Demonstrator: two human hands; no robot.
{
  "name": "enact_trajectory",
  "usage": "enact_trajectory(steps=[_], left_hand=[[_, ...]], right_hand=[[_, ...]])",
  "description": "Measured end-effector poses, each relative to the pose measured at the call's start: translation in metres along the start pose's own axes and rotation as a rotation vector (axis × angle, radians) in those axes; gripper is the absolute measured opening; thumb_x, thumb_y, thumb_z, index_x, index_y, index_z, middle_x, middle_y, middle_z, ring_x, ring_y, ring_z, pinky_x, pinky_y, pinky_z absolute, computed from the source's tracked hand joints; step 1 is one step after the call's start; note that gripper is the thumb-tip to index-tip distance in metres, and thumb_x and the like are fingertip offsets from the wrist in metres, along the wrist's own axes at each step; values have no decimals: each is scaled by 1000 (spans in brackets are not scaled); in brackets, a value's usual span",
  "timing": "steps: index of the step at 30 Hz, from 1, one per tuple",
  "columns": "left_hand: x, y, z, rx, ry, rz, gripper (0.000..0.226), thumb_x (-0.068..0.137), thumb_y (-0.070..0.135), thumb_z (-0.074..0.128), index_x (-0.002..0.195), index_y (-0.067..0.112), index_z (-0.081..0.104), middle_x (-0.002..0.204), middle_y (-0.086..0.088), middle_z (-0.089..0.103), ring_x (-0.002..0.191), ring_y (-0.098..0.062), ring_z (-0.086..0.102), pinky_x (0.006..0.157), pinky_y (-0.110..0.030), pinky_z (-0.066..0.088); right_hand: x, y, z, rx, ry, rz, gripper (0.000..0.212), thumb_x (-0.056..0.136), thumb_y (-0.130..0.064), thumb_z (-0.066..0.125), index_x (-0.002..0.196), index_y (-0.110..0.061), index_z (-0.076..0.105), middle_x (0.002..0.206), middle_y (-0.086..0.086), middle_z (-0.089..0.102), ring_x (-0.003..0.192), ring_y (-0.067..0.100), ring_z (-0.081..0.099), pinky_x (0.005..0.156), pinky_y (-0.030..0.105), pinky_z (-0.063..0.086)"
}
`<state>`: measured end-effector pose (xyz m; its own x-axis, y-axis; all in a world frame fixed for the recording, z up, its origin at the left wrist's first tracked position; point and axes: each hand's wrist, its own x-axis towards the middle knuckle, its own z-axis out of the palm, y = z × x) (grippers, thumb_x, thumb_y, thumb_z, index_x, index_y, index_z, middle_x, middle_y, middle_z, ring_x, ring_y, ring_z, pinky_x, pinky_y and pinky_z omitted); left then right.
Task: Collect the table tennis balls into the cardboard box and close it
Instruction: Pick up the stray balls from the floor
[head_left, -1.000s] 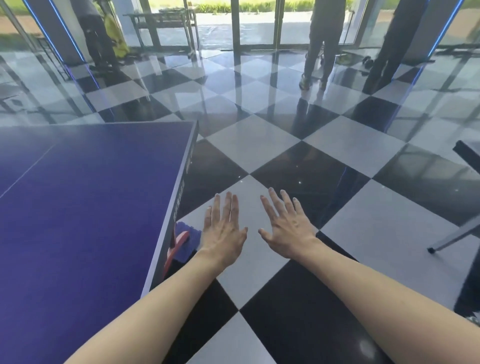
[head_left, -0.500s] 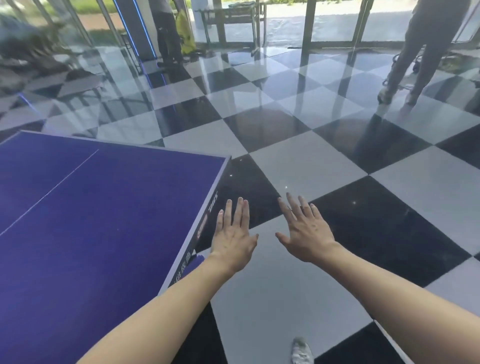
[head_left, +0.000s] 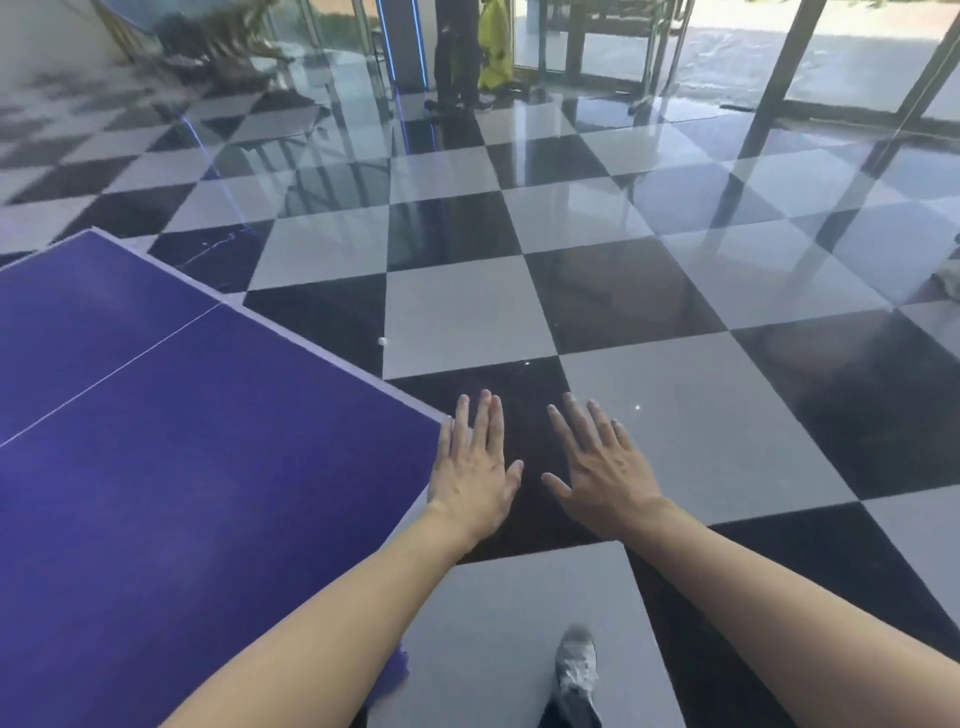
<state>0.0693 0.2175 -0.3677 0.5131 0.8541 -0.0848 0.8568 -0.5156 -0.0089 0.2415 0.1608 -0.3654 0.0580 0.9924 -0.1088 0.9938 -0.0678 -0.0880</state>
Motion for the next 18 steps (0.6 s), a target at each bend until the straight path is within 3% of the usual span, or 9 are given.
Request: enact_trajectory(steps=[10,18], left_hand=[[214,-24,-38,3,-28,-171,78,103,49,19,147,8,-31,158,-12,-29,146,-31,-25,123,-49,-2],[368,-58,-31,-24,-38,-440,78,104,49,19,147,6,-30,158,-14,-29,146,-33,-24,123,-47,-3]], right_hand=[[218,103,-46,-32,-25,-139,80,96,-59,26,153,-21,-15,161,3,-20,148,27,-14,121,43,1],[430,138,-55,-64,-41,-415,79,97,-61,20,150,-23,-24,158,3,-27,147,28,-19,121,44,-4]])
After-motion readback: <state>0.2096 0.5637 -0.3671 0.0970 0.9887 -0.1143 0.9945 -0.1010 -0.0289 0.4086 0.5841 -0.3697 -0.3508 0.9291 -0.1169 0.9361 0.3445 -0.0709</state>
